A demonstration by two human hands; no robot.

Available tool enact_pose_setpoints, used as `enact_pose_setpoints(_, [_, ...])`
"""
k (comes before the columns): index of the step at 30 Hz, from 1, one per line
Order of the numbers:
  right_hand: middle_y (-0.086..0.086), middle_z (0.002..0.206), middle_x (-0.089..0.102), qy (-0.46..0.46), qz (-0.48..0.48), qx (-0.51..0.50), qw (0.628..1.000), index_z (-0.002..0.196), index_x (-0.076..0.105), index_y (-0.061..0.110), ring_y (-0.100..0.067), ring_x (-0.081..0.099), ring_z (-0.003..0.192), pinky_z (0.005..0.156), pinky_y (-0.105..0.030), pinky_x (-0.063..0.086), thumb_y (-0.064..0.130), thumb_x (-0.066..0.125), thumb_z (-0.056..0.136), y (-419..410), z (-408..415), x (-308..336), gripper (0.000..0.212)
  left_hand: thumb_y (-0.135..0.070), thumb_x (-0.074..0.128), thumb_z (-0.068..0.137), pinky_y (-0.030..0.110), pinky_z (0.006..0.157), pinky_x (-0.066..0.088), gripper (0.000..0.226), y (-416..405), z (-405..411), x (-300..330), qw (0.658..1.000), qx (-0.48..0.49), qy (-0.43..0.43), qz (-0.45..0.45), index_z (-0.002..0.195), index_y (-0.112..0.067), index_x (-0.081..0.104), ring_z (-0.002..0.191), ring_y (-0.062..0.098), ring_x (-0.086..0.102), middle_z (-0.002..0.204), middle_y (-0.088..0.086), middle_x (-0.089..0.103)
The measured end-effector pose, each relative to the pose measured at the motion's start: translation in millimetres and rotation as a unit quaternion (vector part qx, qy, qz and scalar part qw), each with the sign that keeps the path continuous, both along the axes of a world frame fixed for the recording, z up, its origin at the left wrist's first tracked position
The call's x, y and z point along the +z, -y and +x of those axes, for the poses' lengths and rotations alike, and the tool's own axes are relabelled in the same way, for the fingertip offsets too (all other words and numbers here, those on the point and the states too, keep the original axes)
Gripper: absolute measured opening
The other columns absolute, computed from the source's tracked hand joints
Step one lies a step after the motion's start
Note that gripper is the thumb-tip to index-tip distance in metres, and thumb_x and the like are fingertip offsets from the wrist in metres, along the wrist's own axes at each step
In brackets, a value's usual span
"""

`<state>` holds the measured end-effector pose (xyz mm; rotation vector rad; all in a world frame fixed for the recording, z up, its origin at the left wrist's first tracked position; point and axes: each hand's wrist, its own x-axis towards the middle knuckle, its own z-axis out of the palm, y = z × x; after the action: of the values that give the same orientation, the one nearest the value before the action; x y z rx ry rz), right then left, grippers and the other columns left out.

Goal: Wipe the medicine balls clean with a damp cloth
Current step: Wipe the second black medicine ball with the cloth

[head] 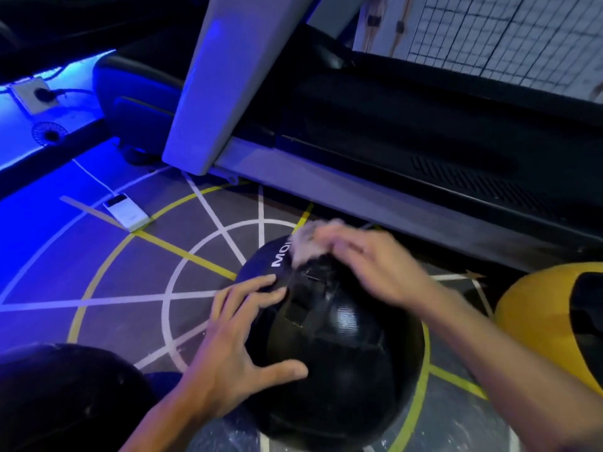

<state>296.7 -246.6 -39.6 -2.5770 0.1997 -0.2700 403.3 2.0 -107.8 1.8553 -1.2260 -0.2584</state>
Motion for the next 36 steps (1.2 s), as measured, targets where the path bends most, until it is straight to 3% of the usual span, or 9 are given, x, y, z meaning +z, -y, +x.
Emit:
enact_pose_setpoints(4, [0.028,0.085,0.07,-0.112,0.074,-0.134,0.982,0.076,0.074,0.042,-0.005,0.065,0.1,0.09,-0.027,0.047,0.028,0.058,0.093,28,26,16,0.027,-0.077,0.084,0.06,0.038,0.112,0.032,0.089,5,-9,-1,1.0,-0.009,-0.005,-0.001,0.137,-0.048,0.051,0.145,0.015,0.031,0.154,-0.023,0.037])
enact_pose_setpoints(9, [0.005,0.13,0.07,-0.056,0.001,0.138,0.989,0.122,0.074,0.022,-0.008,0.058,0.124,0.106,-0.023,0.04,0.023,0.048,0.098,-47,7,31,0.035,-0.081,0.081,0.059,0.03,0.118,0.027,0.092,8,-3,-2,1.0,-0.003,-0.011,-0.002,0.14,-0.052,0.047,0.146,0.017,0.03,0.152,-0.025,0.038])
enact_pose_setpoints(14, [0.003,0.076,0.063,-0.118,-0.049,-0.188,0.974,0.078,0.066,0.022,-0.024,0.06,0.081,0.068,-0.035,0.036,0.047,0.033,0.081,37,-2,21,0.042,-0.078,0.083,0.058,0.032,0.111,0.03,0.09,2,-4,-7,1.0,0.003,-0.018,-0.009,0.136,-0.044,0.054,0.146,0.013,0.031,0.152,-0.025,0.037])
enact_pose_setpoints(18, [-0.001,0.102,0.073,0.004,0.015,-0.017,1.0,0.093,0.071,0.012,-0.014,0.065,0.103,0.093,-0.041,0.052,0.02,0.054,0.092,-48,-32,3,0.019,-0.079,0.08,0.06,0.021,0.112,0.029,0.085,-1,9,-7,0.999,0.003,-0.029,-0.021,0.134,-0.052,0.049,0.144,0.013,0.034,0.151,-0.024,0.038])
enact_pose_setpoints(21, [-0.004,0.146,0.059,0.074,-0.033,0.142,0.987,0.132,0.066,0.007,-0.014,0.045,0.144,0.121,-0.032,0.033,0.003,0.06,0.096,-65,-50,-10,0.036,-0.079,0.078,0.063,0.021,0.114,0.029,0.084,-10,28,-14,0.999,-0.004,-0.025,-0.026,0.136,-0.052,0.048,0.142,0.011,0.039,0.152,-0.021,0.041])
enact_pose_setpoints(24, [0.001,0.123,0.071,0.079,0.008,-0.098,0.992,0.115,0.073,0.016,-0.019,0.065,0.12,0.097,-0.017,0.045,0.011,0.053,0.096,-8,-48,-27,0.028,-0.079,0.083,0.056,0.033,0.109,0.035,0.089,-23,43,-12,0.997,0.009,-0.072,0.0,0.134,-0.055,0.048,0.144,0.004,0.037,0.151,-0.025,0.041])
enact_pose_setpoints(28, [-0.006,0.089,0.074,-0.103,0.198,-0.327,0.918,0.069,0.072,0.02,-0.027,0.069,0.077,0.063,-0.032,0.045,0.001,0.051,0.093,79,-20,-58,0.038,-0.079,0.086,0.051,0.027,0.1,0.041,0.094,-41,52,-16,0.995,0.004,-0.101,0.025,0.132,-0.054,0.048,0.145,0.003,0.036,0.151,-0.025,0.04])
enact_pose_setpoints(32, [0.026,0.102,0.074,-0.046,0.231,-0.142,0.961,0.095,0.08,0.027,0.008,0.064,0.101,0.094,-0.021,0.047,0.011,0.057,0.1,34,33,-34,0.028,-0.076,0.086,0.057,0.031,0.106,0.044,0.094,-49,60,-22,0.995,-0.023,-0.088,0.029,0.136,-0.045,0.046,0.146,0.009,0.038,0.152,-0.018,0.04])
enact_pose_setpoints(36, [0.021,0.116,0.073,-0.059,0.206,-0.058,0.975,0.103,0.078,0.045,0.004,0.062,0.116,0.104,-0.022,0.043,0.025,0.059,0.092,26,36,-20,0.029,-0.076,0.086,0.057,0.016,0.113,0.034,0.092,-52,71,-22,0.994,-0.021,-0.105,0.032,0.134,-0.044,0.047,0.145,0.006,0.039,0.151,-0.02,0.04])
